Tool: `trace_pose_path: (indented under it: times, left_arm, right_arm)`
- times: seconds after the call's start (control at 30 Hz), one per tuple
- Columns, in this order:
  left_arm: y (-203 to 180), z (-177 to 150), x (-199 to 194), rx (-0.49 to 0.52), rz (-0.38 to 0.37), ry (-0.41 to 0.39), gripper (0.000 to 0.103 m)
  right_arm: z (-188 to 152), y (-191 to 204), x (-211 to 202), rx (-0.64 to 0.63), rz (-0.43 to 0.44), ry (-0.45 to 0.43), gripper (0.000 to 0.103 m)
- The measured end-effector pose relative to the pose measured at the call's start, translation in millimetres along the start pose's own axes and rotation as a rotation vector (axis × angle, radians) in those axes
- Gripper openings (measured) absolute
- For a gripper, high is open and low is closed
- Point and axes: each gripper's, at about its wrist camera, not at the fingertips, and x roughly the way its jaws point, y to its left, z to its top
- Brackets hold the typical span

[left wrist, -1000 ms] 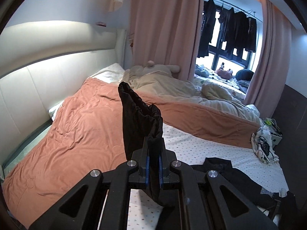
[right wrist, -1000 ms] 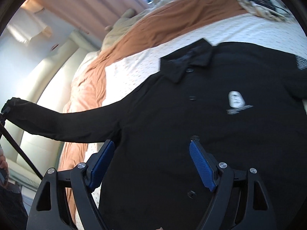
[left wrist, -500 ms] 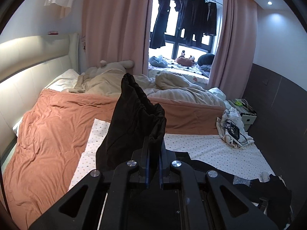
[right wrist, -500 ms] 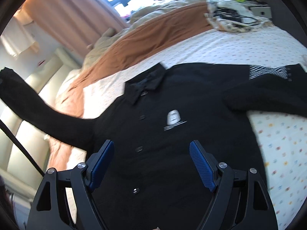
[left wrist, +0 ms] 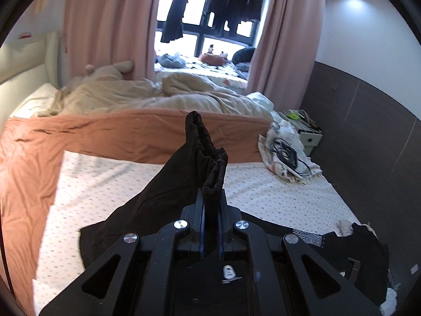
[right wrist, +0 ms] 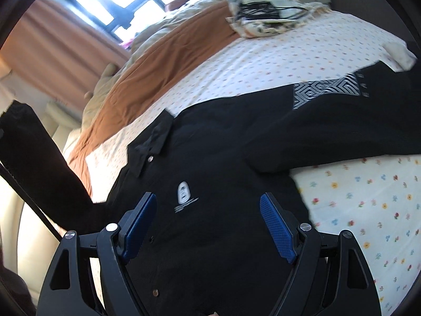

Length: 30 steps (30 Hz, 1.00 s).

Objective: Fold large clothes
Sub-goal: 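Lift the sleeve with the left tool, lay it across the shirt body, open, then move the right tool to the other sleeve and close on it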

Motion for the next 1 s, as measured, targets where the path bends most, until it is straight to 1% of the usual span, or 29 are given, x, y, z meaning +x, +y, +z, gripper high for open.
trace_pose_path:
  times: [0.17,0.23,0.33,0.47,0.6,0.63,0.67,0.73,0.77,0.83,0.87,0.9,0.93,1.0]
  left_arm:
    - [-19.6,-25.4,42.2,-0.013,-0.077,0.056,0.009]
    - [-24.3,-43.8,60.1,-0.040,-0.109,0.079,0.009]
    - [-32.2,-66.8,86.5,-0.076,-0.162,0.125,0.009]
    - [-42.4,-101.8,116.2,-0.120,-0.220,0.190,0.009]
    - [-46.9,-128.4,130.0,-0.158,-0.243,0.234,0.009]
    - [-45.9,-134.4,130.8,-0.176,-0.235,0.243,0.009]
    - [-43.7,-138.9,131.2,-0.194,-0.215,0.251,0.012]
    - [-42.3,-146.6,131.0,-0.230,-0.199,0.264,0.013]
    - [-41.4,-149.1,130.1,-0.242,-0.199,0.266,0.016]
    - [-41.3,-152.3,124.4,-0.242,-0.203,0.259,0.042]
    - [-40.3,-152.3,121.6,-0.234,-0.204,0.236,0.086]
    - [-38.7,-152.6,114.9,-0.233,-0.187,0.195,0.103]
    - [-33.7,-153.2,103.4,-0.243,-0.167,0.149,0.103]
    - [-25.2,-156.2,96.4,-0.264,-0.162,0.134,0.103]
  right_arm:
    - [6.7,-22.0,-1.5,0.091,-0.006,-0.021,0.080]
    - [8.9,-36.2,-3.2,0.162,0.004,-0.037,0.080]
    - [10.1,-50.4,-3.4,0.208,-0.017,-0.044,0.080]
    - [12.8,-65.1,-4.7,0.257,-0.013,-0.050,0.080]
    - [15.4,-71.0,-10.1,0.274,-0.017,-0.067,0.080]
    - [14.9,-71.1,-11.2,0.276,-0.018,-0.070,0.080]
    - [14.8,-71.9,-12.3,0.279,-0.020,-0.074,0.080]
    - [13.9,-73.7,-13.2,0.282,-0.021,-0.076,0.080]
    - [13.7,-74.2,-13.2,0.284,-0.018,-0.075,0.080]
    - [14.2,-74.9,-12.5,0.281,-0.019,-0.072,0.080]
    - [14.2,-75.1,-12.4,0.280,-0.020,-0.071,0.080]
    - [14.4,-75.5,-12.2,0.280,-0.021,-0.071,0.080]
    - [14.5,-75.8,-12.4,0.280,-0.023,-0.071,0.080]
    - [14.6,-75.9,-13.5,0.280,-0.025,-0.073,0.080]
